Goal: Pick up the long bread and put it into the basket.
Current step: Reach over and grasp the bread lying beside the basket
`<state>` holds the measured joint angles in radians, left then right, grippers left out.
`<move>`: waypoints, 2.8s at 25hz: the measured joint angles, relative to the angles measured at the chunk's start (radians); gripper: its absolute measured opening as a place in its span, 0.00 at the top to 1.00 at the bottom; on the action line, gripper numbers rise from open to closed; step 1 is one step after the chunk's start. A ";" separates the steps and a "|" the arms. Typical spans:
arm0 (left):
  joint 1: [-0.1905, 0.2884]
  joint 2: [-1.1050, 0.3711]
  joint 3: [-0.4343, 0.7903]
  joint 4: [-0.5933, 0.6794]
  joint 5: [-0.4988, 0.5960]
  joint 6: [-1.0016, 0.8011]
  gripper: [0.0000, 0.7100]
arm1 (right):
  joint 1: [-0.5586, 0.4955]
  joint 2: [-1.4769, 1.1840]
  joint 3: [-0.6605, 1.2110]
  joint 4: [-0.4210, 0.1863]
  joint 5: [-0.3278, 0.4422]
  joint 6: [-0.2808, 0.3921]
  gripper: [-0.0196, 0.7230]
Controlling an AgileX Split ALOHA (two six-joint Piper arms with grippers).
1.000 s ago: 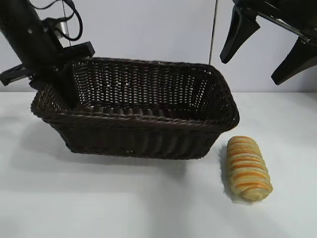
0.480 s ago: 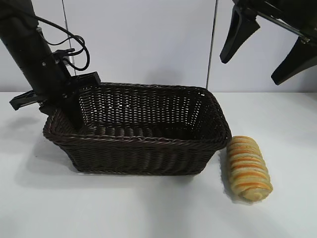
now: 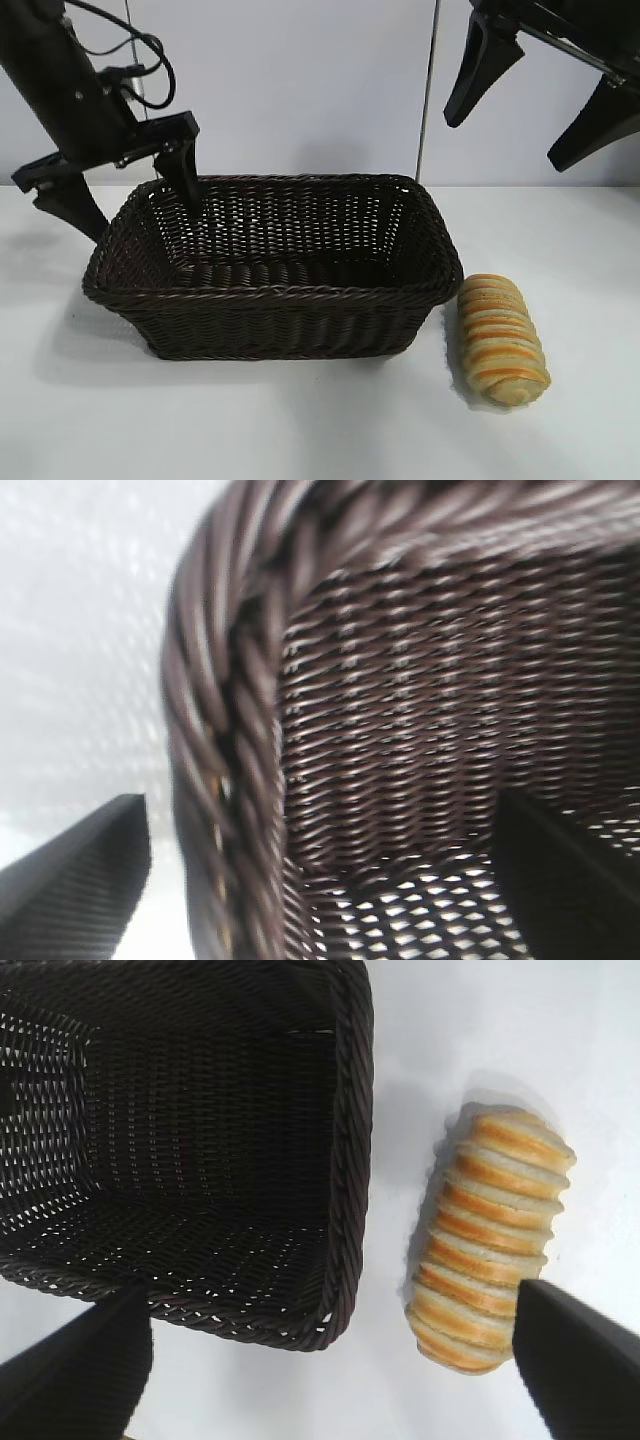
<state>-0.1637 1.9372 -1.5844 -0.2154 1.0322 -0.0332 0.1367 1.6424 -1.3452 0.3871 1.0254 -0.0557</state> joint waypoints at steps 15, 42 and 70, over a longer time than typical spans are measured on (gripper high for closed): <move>0.421 -0.172 -0.022 0.358 0.182 -0.079 0.02 | 0.000 0.000 0.000 0.003 -0.007 0.002 0.03; 0.286 -1.261 0.367 0.239 0.089 0.142 0.02 | 0.000 0.000 0.000 0.003 -0.023 -0.017 0.03; 0.286 -1.876 1.097 0.161 0.097 0.076 0.02 | 0.000 0.000 0.000 -0.045 -0.027 -0.028 0.03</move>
<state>0.1225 0.0616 -0.4876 -0.0543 1.1290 0.0430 0.1367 1.6424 -1.3452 0.3418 0.9988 -0.0840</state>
